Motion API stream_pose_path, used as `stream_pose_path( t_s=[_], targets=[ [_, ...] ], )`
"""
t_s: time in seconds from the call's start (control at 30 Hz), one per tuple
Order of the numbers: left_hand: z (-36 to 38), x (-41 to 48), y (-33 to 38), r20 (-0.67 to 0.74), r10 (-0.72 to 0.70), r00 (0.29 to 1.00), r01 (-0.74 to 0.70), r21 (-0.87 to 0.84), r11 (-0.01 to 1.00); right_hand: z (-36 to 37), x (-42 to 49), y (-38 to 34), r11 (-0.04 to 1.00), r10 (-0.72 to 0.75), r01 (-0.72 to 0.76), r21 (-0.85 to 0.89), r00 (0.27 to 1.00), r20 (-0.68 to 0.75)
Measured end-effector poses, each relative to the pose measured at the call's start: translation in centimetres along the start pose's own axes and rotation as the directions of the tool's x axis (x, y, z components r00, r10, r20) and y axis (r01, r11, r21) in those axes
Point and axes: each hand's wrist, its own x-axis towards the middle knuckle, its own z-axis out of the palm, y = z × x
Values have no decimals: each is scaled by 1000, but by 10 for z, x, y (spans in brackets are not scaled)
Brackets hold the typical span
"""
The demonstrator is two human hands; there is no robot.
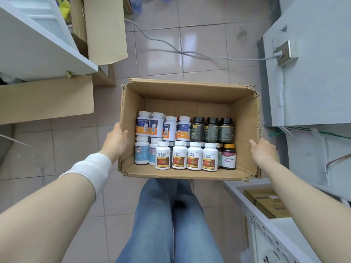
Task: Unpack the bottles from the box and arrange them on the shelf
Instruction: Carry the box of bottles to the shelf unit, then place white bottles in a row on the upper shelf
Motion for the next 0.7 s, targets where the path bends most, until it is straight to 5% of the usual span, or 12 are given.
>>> stream_pose_path(
  t_s=[0.13,0.23,0.33,0.5,0.7],
  targets=[
    [10,-29,11,-63,16,998,-31,-245,969,14,-24,7,981,-35,61,185,990,-140],
    [27,-58,21,-226,326,918,-307,117,945,25,-66,13,939,-265,325,117,895,-360],
    [54,-68,40,64,578,814,-563,332,757,39,-90,12,898,-418,436,65,889,-189],
    [97,-37,85,428,544,722,-691,396,606,70,-56,-4,963,-265,252,96,947,182],
    [118,-6,98,551,418,723,-654,350,670,89,-24,-16,984,-178,169,59,949,261]
  ],
)
